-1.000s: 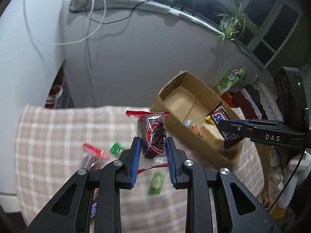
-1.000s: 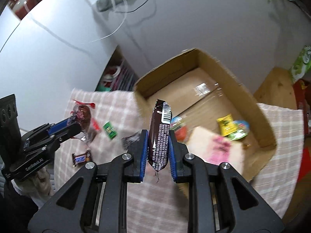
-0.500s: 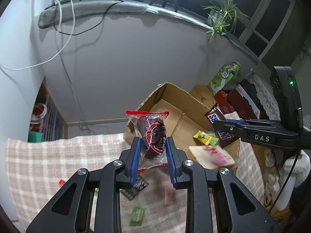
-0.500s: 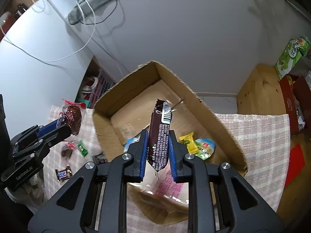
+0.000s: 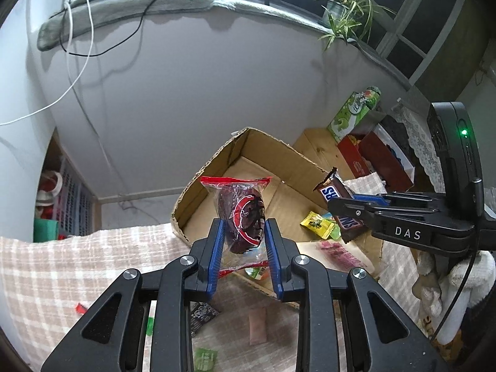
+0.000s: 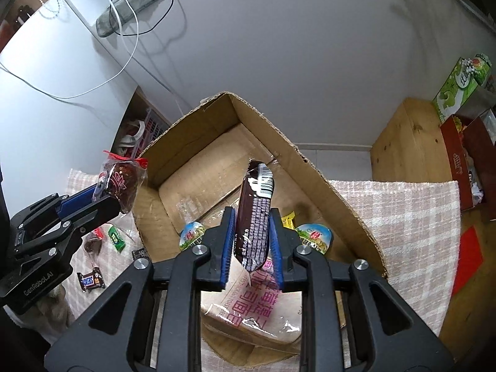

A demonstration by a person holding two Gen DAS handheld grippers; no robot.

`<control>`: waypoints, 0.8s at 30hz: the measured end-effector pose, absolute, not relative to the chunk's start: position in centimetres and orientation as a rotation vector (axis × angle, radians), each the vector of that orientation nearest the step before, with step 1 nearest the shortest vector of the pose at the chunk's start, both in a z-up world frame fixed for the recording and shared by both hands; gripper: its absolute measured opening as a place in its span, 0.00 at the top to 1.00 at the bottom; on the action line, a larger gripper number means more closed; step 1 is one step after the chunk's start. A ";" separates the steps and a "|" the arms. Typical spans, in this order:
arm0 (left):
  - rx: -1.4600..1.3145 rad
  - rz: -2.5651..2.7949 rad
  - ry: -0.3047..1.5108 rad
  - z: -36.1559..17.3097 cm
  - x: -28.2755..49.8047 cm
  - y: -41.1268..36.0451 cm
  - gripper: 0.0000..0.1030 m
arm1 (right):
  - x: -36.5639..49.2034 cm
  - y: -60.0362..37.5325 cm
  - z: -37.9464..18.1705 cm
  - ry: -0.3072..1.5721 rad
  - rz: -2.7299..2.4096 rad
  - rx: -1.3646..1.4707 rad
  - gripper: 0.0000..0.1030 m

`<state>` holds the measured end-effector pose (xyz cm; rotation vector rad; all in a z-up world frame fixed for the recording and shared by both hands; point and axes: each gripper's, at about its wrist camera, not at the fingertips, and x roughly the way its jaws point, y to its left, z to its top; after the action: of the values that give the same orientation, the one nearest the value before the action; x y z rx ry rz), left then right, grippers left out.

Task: Organize snacks
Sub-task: 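Open both grippers to drop the chocolate and Snickers into the box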

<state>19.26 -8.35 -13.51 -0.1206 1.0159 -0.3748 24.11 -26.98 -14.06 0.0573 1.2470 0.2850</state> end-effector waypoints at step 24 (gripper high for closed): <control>-0.156 -0.329 0.969 -11.5 16.7 -4.5 0.75 | 20.4 -25.5 -11.1 1.147 0.348 0.016 0.34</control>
<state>16.70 -4.50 -11.50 -0.1565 0.9685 -0.3292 20.40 -25.49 -11.15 0.0162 1.1475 0.3484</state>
